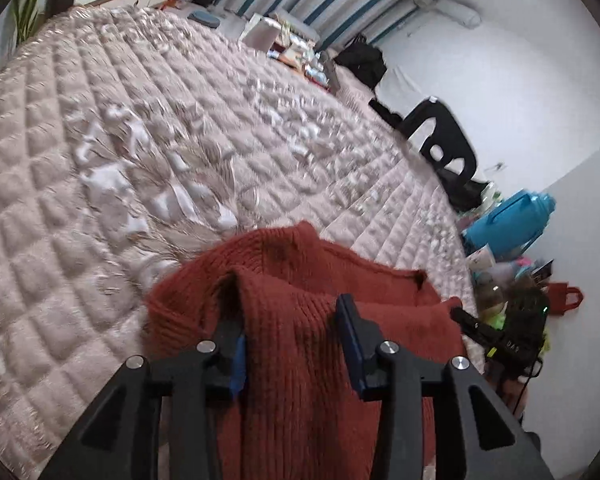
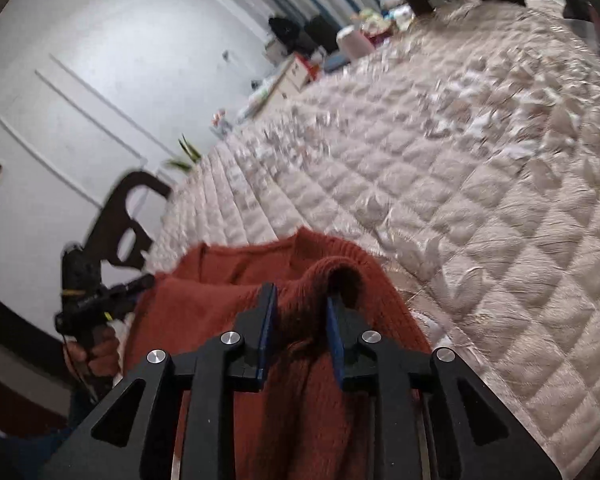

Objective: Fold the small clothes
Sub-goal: 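Lift the folded edge with both grippers and fold it over the sweater, then open both grippers to release the folded sweater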

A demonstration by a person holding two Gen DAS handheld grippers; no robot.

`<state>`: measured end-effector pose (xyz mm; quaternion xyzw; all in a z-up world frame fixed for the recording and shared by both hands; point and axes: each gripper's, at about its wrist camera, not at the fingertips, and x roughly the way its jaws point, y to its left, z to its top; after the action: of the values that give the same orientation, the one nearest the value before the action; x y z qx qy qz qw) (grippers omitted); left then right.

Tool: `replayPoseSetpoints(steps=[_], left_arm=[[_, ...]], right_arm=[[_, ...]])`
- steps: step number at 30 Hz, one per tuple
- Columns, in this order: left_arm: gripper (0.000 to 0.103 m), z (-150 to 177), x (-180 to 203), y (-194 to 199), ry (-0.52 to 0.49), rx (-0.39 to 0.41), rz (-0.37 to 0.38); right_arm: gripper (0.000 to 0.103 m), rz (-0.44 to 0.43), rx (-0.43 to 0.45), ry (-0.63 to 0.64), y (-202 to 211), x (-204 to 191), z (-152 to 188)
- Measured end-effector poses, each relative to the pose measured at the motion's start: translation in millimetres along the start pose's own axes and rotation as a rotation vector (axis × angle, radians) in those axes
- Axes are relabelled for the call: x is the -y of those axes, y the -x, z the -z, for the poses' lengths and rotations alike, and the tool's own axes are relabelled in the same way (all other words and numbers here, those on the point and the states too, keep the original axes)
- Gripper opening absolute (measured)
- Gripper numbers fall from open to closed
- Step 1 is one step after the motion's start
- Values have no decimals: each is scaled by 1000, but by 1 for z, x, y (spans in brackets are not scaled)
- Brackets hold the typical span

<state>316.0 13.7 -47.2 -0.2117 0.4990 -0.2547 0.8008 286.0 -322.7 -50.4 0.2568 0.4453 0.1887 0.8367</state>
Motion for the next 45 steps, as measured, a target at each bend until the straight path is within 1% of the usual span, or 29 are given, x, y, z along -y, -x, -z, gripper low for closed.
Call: replayPoseSetpoints(steps=[1, 2, 3, 6, 9, 12, 14, 15, 16, 17, 18, 19, 21, 22, 24, 26, 27, 28, 30, 32, 34, 35, 36, 38, 39, 40, 42, 44, 45], left_arm=[[36, -1, 2, 0, -6, 12, -11], [22, -5, 4, 0, -9, 16, -21], [13, -7, 5, 3, -10, 24, -21], [13, -16, 12, 15, -46, 79, -41], [13, -28, 11, 17, -47, 116, -56], [13, -37, 4, 5, -31, 115, -90], [13, -36, -4, -8, -17, 90, -123], [13, -33, -8, -11, -9, 78, -134], [13, -31, -11, -11, -3, 78, -137], [15, -28, -13, -8, 1, 85, -131], [15, -26, -14, -3, 7, 91, -128], [16, -25, -14, 2, 12, 95, -133], [28, -23, -11, 18, 4, 135, -179], [29, -22, -9, 27, -5, 165, -201], [29, -19, 2, 46, -35, 227, -233], [30, -16, 21, 55, -76, 259, -217], [34, -13, 30, 54, -100, 258, -201], [36, -10, 42, 49, -135, 246, -187], [37, -2, 64, 28, -206, 198, -177], [37, 3, 77, 2, -245, 147, -186], [37, 4, 79, -22, -275, 113, -219], [37, 3, 76, -34, -280, 102, -263], [36, 1, 68, -45, -262, 76, -311], [37, -1, 63, -45, -249, 95, -292], [37, -2, 64, -43, -241, 82, -294], [37, -2, 66, -39, -234, 84, -287], [38, -2, 70, -29, -251, 121, -279], [39, -4, 71, -30, -269, 143, -322], [39, -7, 69, -37, -266, 130, -342]], right_arm=[[24, 12, -12, 0, -7, 0, -1], [21, 15, -10, 3, -9, 2, -2], [12, 17, 0, 8, -10, 1, -3], [9, -4, 64, 11, 3, -3, -8], [9, 0, 123, 4, 13, -5, -18], [9, 13, 151, -31, 7, 1, -28], [9, 45, 127, -50, -8, 9, -32], [9, 65, 79, -77, -19, 17, -31], [10, 74, 55, -93, -23, 23, -31], [12, 66, 65, -99, -21, 25, -29], [17, 62, 81, -97, -16, 24, -27], [22, 80, 96, -83, -9, 21, -26], [23, 152, 133, -38, 7, 12, -24], [23, 199, 161, -7, 19, 4, -23], [23, 229, 215, 46, 37, -12, -20], [23, 236, 245, 119, 46, -38, -16], [23, 241, 238, 142, 43, -47, -15], [23, 249, 211, 172, 34, -58, -14], [23, 253, 151, 197, 10, -70, -12], [23, 275, 92, 192, -18, -73, -14], [23, 323, 40, 176, -41, -72, -16], [23, 343, 21, 166, -47, -69, -16], [22, 356, 5, 159, -54, -64, -16], [20, 352, 16, 148, -54, -53, -18], [20, 340, 25, 122, -49, -49, -20], [21, 344, 48, 115, -42, -49, -20], [22, 363, 105, 148, -27, -55, -18], [22, 390, 115, 152, -25, -57, -18], [22, 423, 102, 145, -30, -51, -21]])
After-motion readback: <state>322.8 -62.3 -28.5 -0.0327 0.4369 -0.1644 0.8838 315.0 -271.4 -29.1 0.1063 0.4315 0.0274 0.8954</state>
